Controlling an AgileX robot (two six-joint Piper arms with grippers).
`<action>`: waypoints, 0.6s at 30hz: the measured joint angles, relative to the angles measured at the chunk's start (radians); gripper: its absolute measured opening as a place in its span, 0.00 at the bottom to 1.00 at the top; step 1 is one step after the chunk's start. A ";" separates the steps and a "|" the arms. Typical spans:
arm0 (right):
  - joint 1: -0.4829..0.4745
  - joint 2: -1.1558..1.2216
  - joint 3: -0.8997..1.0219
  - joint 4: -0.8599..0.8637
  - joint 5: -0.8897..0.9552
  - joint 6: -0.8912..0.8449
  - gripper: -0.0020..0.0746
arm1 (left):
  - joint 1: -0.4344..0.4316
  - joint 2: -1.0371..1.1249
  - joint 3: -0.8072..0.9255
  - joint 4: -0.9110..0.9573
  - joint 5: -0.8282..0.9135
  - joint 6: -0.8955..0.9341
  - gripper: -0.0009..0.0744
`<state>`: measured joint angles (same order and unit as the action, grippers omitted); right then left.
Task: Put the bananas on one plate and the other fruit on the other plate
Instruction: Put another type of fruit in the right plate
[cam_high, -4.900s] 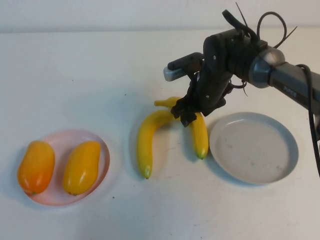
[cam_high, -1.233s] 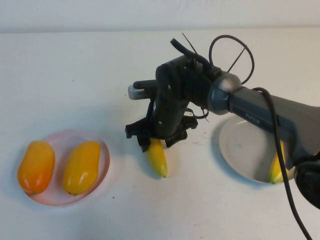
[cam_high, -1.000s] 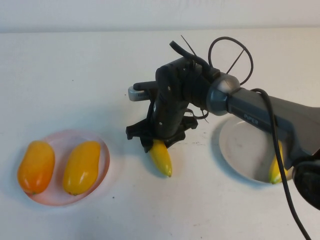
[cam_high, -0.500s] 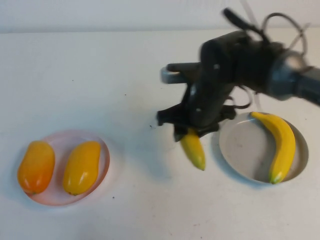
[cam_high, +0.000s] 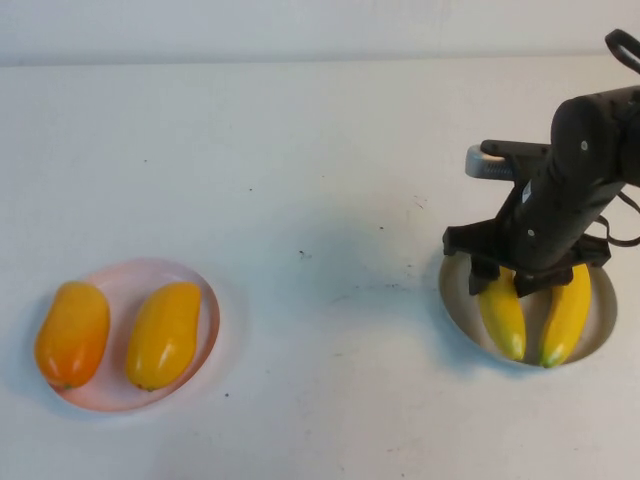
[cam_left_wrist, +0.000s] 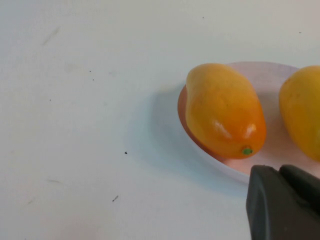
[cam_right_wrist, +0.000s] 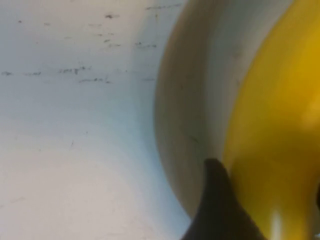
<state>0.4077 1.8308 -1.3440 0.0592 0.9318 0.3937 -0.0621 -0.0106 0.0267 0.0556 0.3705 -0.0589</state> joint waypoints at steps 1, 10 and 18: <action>-0.002 0.000 0.000 0.000 -0.002 0.000 0.50 | 0.000 0.000 0.000 0.000 0.000 0.000 0.01; -0.010 -0.002 0.000 0.000 0.016 0.000 0.55 | 0.000 0.000 0.000 0.000 0.000 0.000 0.01; 0.075 -0.169 0.057 0.005 0.117 -0.002 0.34 | 0.000 0.000 0.000 0.000 0.000 0.000 0.01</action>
<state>0.4825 1.6615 -1.2866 0.0643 1.0486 0.3918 -0.0621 -0.0106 0.0267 0.0556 0.3705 -0.0589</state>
